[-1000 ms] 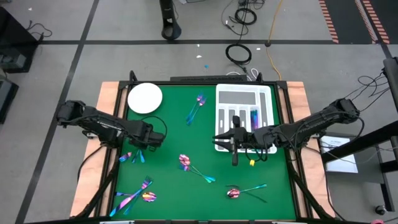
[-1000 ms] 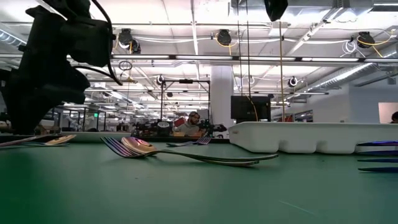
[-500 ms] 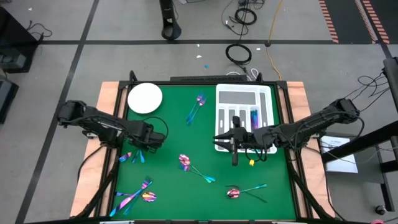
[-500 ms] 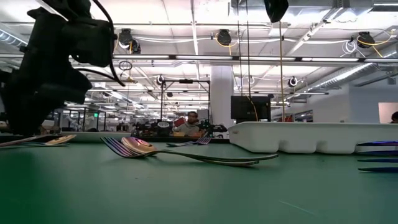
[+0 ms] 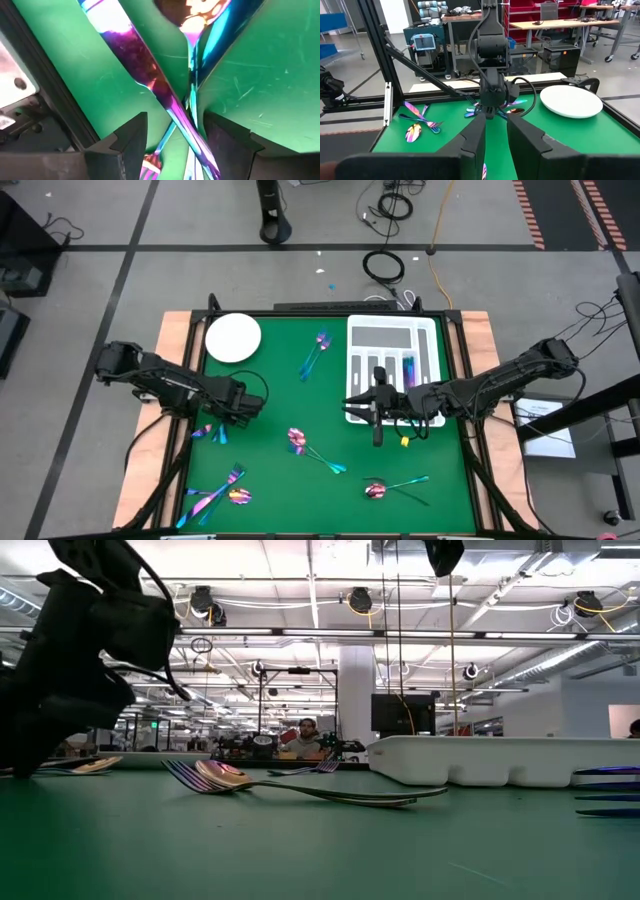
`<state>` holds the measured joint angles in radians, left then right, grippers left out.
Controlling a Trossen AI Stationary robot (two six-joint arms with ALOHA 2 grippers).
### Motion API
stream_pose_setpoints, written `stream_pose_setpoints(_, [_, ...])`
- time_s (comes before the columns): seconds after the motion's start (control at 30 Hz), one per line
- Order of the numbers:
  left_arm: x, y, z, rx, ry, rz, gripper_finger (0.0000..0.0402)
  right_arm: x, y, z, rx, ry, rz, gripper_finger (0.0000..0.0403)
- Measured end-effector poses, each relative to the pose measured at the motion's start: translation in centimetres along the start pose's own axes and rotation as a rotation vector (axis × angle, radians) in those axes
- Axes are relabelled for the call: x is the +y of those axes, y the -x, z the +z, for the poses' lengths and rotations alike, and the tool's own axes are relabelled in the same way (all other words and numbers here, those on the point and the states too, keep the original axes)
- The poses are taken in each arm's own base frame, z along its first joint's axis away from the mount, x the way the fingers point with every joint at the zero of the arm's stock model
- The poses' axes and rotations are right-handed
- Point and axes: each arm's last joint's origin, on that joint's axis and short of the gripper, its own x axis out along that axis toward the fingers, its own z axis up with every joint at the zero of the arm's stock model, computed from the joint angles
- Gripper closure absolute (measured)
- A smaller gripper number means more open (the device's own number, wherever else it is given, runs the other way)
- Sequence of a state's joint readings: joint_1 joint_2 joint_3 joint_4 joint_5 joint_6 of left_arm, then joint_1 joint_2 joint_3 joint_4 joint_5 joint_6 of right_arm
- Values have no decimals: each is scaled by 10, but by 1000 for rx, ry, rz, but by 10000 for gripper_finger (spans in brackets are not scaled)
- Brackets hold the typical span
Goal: Sort silverware
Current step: Put the blue knife into the white cutlery tray
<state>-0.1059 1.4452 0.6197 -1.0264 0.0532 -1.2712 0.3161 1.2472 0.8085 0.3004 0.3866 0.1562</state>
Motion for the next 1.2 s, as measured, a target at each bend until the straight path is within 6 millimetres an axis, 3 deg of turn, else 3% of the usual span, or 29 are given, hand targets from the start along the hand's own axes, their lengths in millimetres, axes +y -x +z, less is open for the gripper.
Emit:
stream_pose_setpoints(0.67, [-2,-1,1,-30,-52,-14,200,0,0,0,0,0,0,332])
stream_pose_setpoints(1.2, [-4,-1,2,-42,-51,-36,291,0,0,0,0,0,0,332])
